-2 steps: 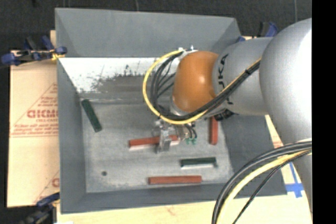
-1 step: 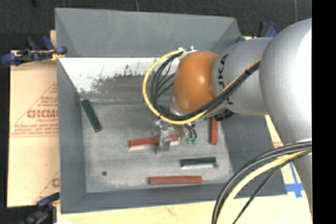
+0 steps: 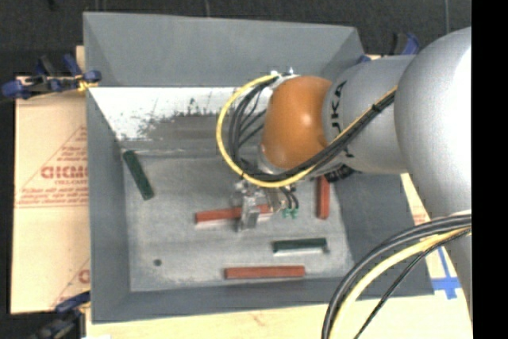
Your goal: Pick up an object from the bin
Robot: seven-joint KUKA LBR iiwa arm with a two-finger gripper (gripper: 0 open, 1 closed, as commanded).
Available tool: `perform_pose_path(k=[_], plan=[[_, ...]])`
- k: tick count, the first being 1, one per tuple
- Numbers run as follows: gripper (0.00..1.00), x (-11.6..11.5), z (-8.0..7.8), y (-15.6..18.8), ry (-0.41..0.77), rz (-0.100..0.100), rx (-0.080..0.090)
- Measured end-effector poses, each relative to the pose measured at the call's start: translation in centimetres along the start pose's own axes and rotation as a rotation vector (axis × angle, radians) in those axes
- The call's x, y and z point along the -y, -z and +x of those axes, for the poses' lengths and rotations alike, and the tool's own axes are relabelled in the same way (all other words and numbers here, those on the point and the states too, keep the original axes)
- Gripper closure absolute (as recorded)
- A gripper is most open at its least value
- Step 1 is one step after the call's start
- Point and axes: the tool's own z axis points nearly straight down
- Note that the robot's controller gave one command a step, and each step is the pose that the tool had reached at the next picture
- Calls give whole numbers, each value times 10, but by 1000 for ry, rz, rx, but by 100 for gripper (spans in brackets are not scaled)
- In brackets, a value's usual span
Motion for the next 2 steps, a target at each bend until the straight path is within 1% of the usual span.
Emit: perform_pose_path(k=[1,2], plan=[[100,0,1,10,-1,0,-5],[100,0,1,29,-1,0,-4]])
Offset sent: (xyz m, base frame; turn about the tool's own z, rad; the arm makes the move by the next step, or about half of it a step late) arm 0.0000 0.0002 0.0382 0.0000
